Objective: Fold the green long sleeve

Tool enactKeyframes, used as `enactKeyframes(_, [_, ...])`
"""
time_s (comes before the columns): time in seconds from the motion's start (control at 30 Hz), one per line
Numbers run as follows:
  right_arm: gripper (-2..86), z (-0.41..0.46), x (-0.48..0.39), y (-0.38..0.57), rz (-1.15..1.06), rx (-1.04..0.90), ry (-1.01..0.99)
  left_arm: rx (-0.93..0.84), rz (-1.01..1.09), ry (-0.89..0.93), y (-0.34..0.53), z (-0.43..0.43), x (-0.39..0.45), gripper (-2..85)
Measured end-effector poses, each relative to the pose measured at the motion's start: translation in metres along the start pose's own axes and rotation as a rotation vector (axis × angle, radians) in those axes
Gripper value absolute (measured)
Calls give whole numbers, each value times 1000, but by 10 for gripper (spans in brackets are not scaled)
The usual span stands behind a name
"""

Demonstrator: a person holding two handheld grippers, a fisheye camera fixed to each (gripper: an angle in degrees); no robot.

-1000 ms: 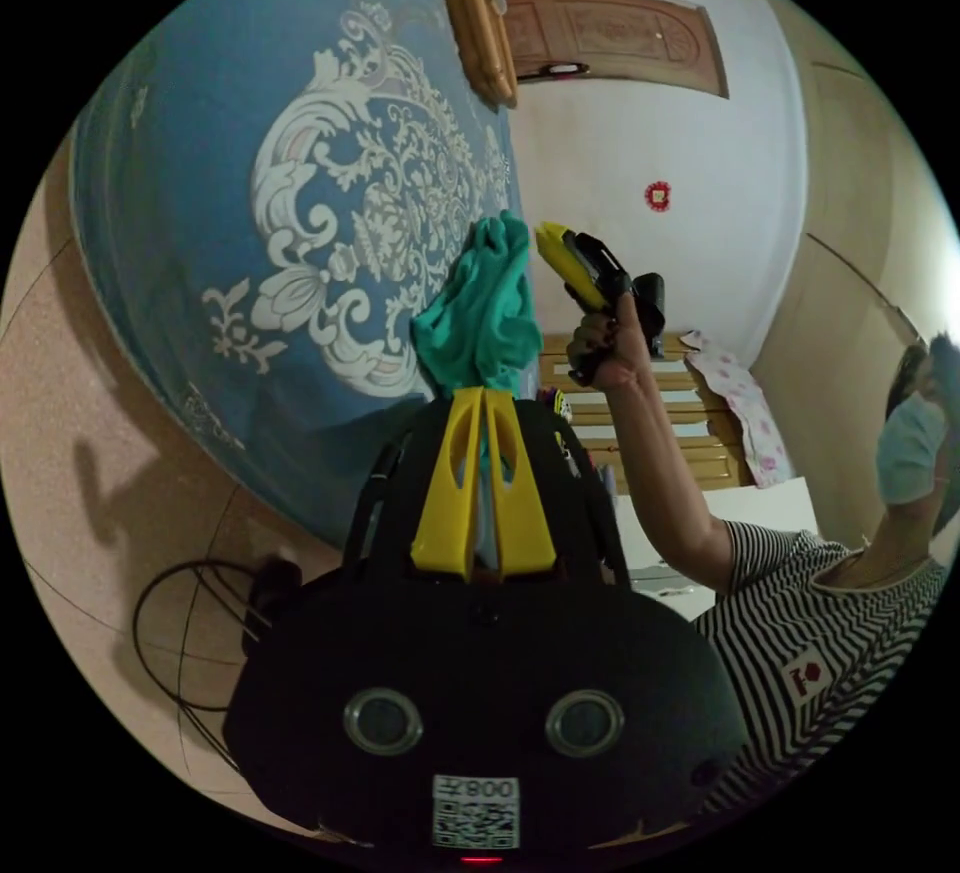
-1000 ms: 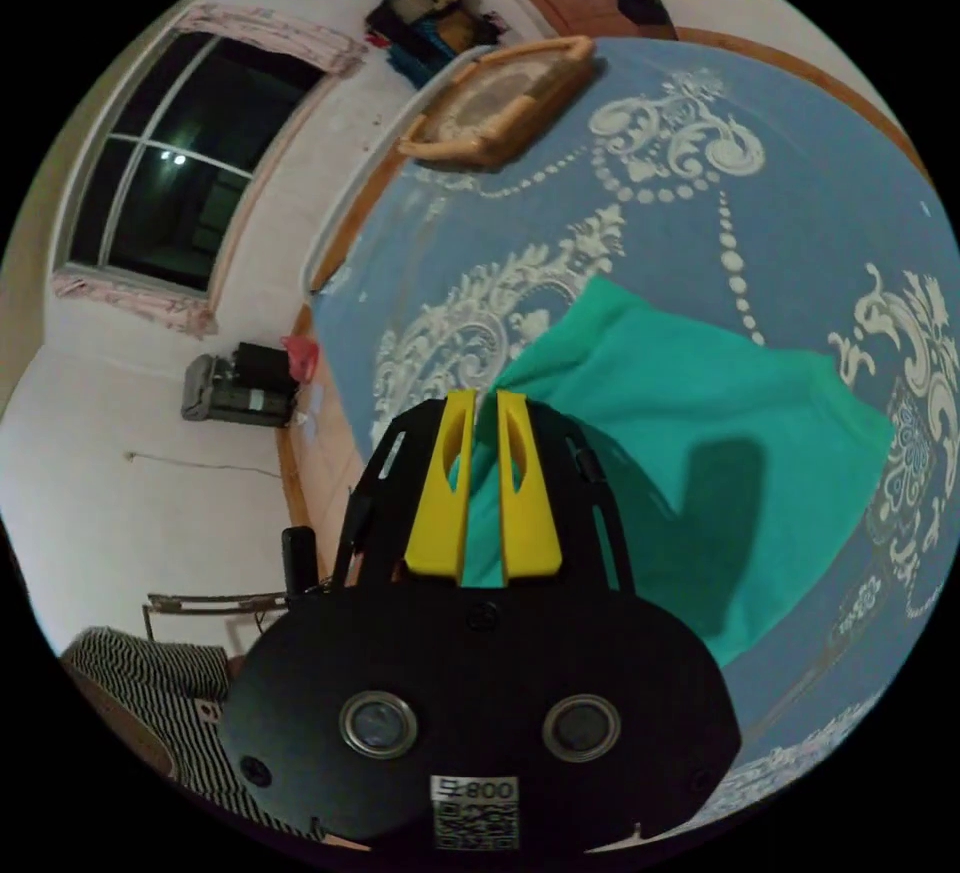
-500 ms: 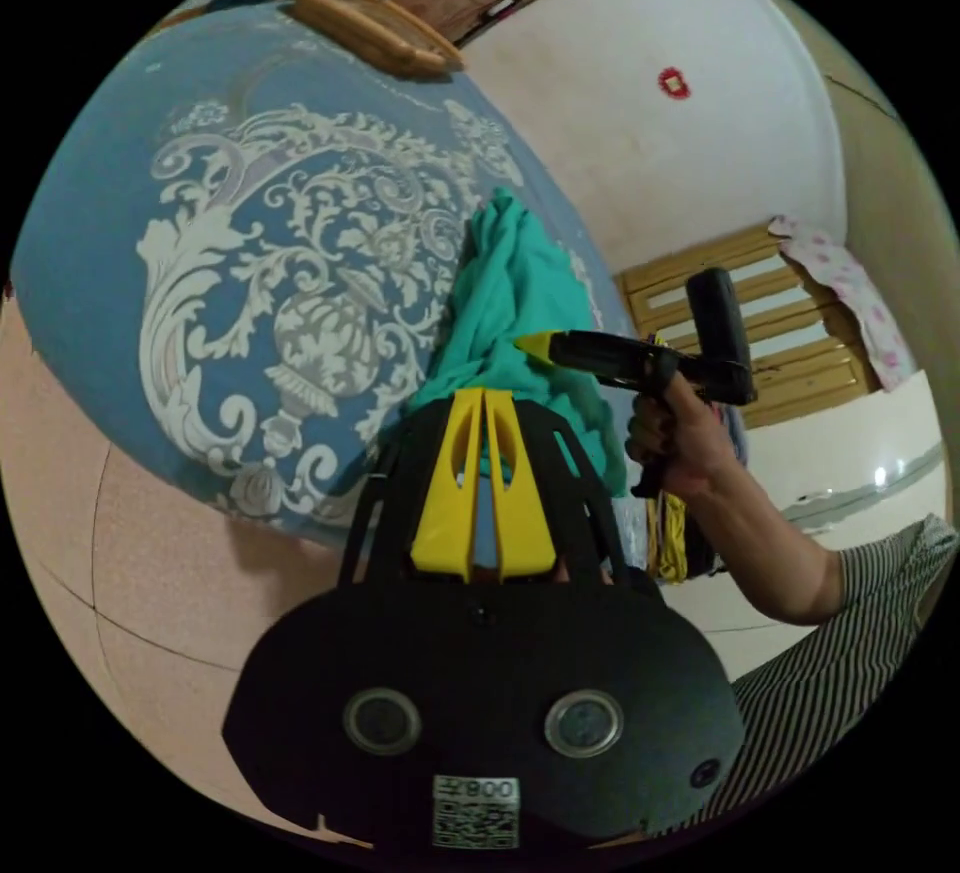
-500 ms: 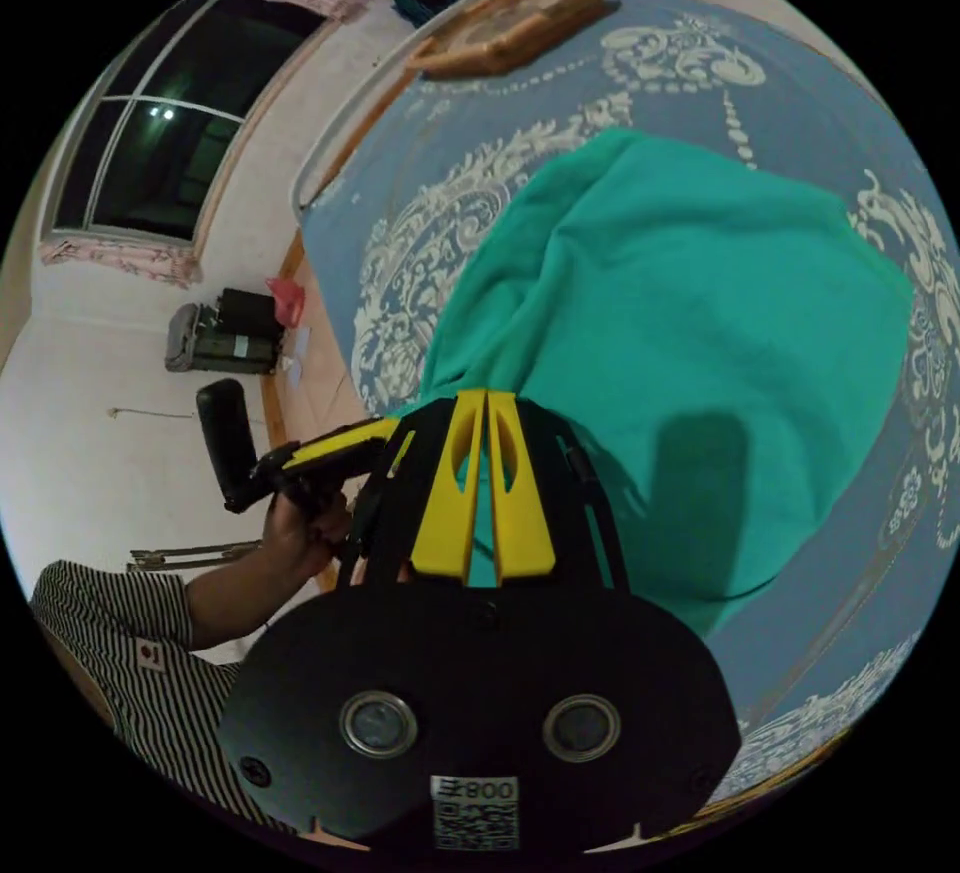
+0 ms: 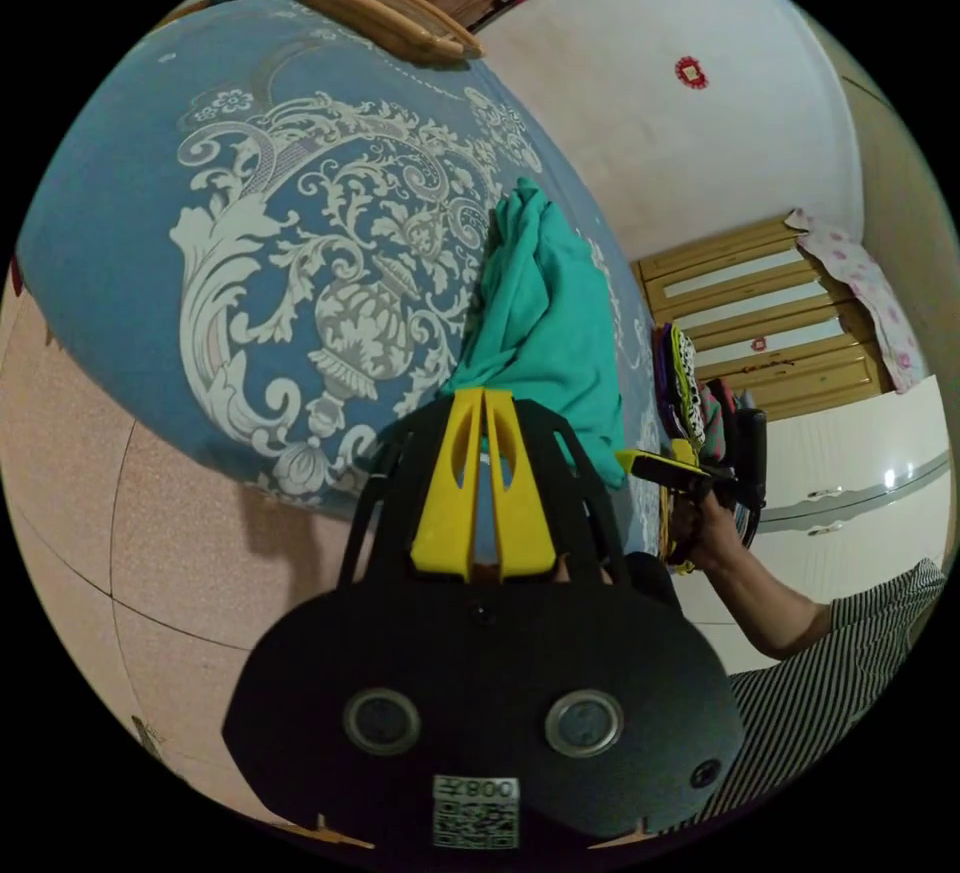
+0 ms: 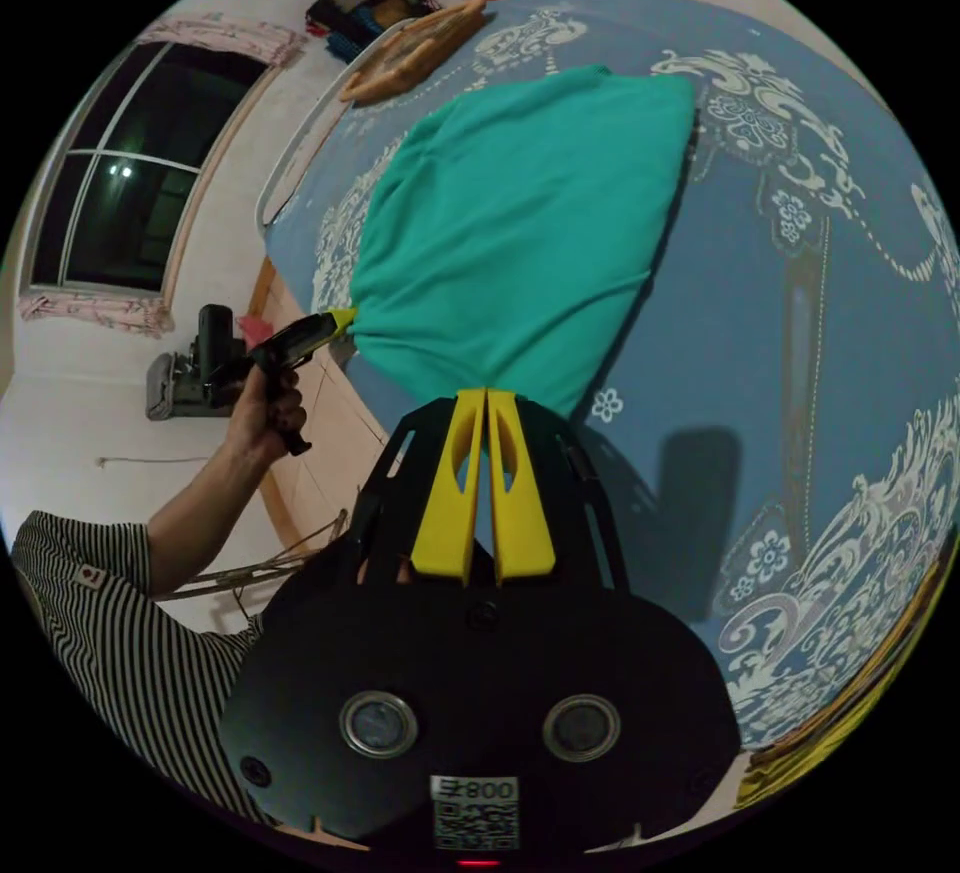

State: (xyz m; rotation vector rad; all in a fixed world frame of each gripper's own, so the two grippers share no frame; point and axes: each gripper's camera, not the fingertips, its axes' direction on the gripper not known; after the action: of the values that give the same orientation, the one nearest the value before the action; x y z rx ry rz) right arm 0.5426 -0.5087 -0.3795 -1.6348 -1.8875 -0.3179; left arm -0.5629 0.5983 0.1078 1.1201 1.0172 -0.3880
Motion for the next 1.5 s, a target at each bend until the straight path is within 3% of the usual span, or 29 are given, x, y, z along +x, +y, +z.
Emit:
enactKeyframes(0.4, [2, 2, 50, 63, 38, 42, -55, 16, -50, -49, 33, -6, 18, 4])
enactKeyframes(0.6, [7, -15, 97, 103, 143, 127, -210, -34, 140, 56, 54, 9, 68, 24])
enactKeyframes(0.7, [18, -23, 123, 124, 187, 163, -278, -175, 221, 74, 53, 41, 89, 62])
enactKeyframes(0.77, [32, -23, 142, 134, 234, 175, -351, -301, 193, 132, 49, 74, 91, 78])
enactKeyframes(0.87, [63, -20, 169, 148, 286, 172, -436, -353, 89, 236, 44, 102, 82, 79])
enactKeyframes(1.03, [91, -14, 205, 163, 321, 156, -563, -343, -66, 363, 35, 120, 60, 50])
enactKeyframes(1.5, [67, -13, 253, 210, 355, 111, -696, -302, -44, 430, 23, 113, 34, 43])
